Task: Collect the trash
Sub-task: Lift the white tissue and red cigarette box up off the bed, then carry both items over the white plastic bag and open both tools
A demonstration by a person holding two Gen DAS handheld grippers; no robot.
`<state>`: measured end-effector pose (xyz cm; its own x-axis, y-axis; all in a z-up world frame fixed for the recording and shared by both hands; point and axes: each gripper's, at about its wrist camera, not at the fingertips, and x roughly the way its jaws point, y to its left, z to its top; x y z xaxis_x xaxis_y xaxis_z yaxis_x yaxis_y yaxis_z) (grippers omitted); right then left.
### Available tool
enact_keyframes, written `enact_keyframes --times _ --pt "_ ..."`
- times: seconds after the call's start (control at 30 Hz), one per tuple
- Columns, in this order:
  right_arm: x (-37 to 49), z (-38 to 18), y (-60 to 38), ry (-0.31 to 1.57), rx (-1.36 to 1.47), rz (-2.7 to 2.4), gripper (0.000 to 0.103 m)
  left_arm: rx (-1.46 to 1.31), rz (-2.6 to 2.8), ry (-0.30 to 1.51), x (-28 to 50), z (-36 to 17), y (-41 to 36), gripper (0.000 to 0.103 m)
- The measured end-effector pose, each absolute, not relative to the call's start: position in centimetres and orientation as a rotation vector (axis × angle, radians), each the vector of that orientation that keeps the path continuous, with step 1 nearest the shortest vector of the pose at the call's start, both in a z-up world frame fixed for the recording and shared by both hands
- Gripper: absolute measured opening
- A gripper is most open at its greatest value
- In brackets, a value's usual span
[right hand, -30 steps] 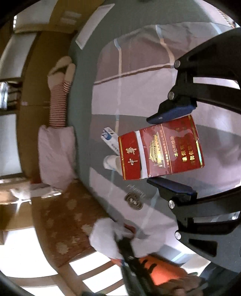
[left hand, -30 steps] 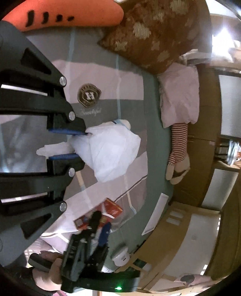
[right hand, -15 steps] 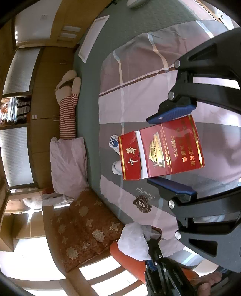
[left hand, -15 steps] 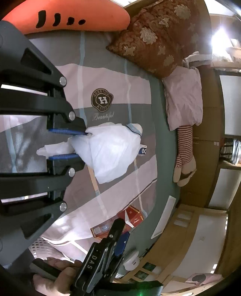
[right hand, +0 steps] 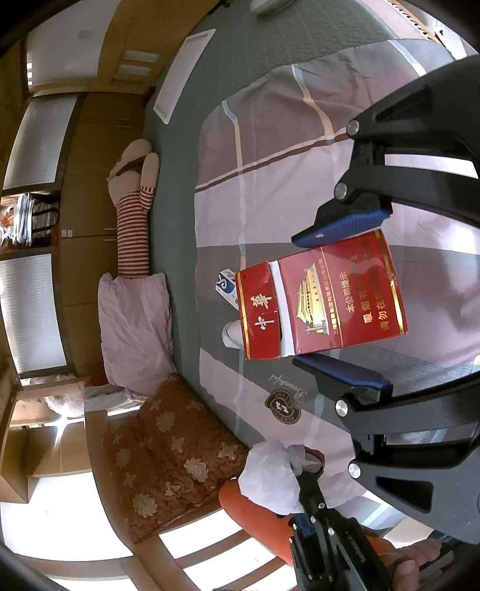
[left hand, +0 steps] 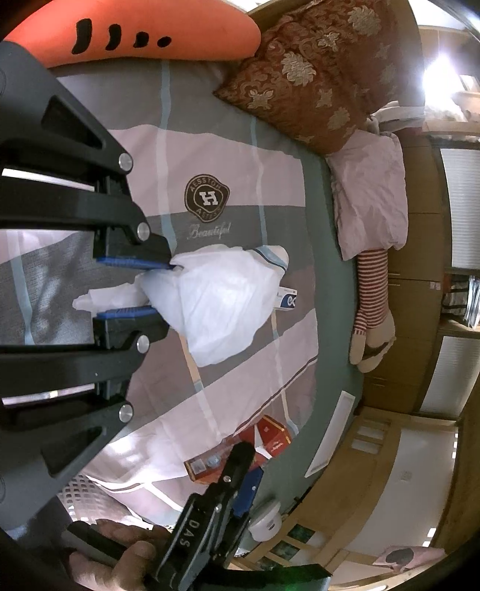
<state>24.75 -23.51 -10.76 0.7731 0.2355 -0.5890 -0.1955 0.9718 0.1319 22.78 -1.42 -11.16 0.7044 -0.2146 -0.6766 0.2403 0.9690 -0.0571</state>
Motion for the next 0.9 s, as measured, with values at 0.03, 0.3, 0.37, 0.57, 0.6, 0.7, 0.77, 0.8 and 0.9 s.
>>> enact_keyframes --times 0.03,0.3,0.37,0.57,0.6,0.7,0.77,0.8,0.9 --pt "24.6 -10.6 -23.7 0.639 0.067 0.233 0.059 0.036 -0.253 0.749 22.8 -11.2 -1.5 0.017" --pt "16.6 -7.4 -31.1 0.498 0.233 0.196 0.059 0.011 -0.301 0.726 22.4 -11.0 -1.7 0.017" --pt "12.4 -6.9 -34.5 0.465 0.247 0.136 0.059 0.023 -0.335 0.719 22.0 -10.9 -2.5 0.017" --pt "0.6 -8.8 -44.5 0.503 0.284 -0.119 0.059 0.038 -0.470 0.722 20.4 -10.0 -6.6 0.017" --pt "-0.8 -9.6 -45.5 0.521 0.291 -0.154 0.059 0.046 -0.510 0.720 19.8 -9.7 -8.0 0.017" --pt "-3.6 -12.5 -48.4 0.599 0.327 -0.229 0.072 0.089 -0.633 0.719 17.6 -8.9 -13.2 0.017" --pt "-5.3 -12.6 -50.2 0.585 0.330 -0.305 0.075 0.093 -0.737 0.757 16.1 -8.6 -17.1 0.018" --pt "-6.4 -11.8 -51.2 0.535 0.341 -0.339 0.081 0.098 -0.808 0.786 15.0 -8.4 -19.8 0.018" --pt "-9.3 -8.4 -53.3 0.356 0.422 -0.393 0.087 0.127 -0.986 0.804 11.7 -7.4 -26.8 0.020"
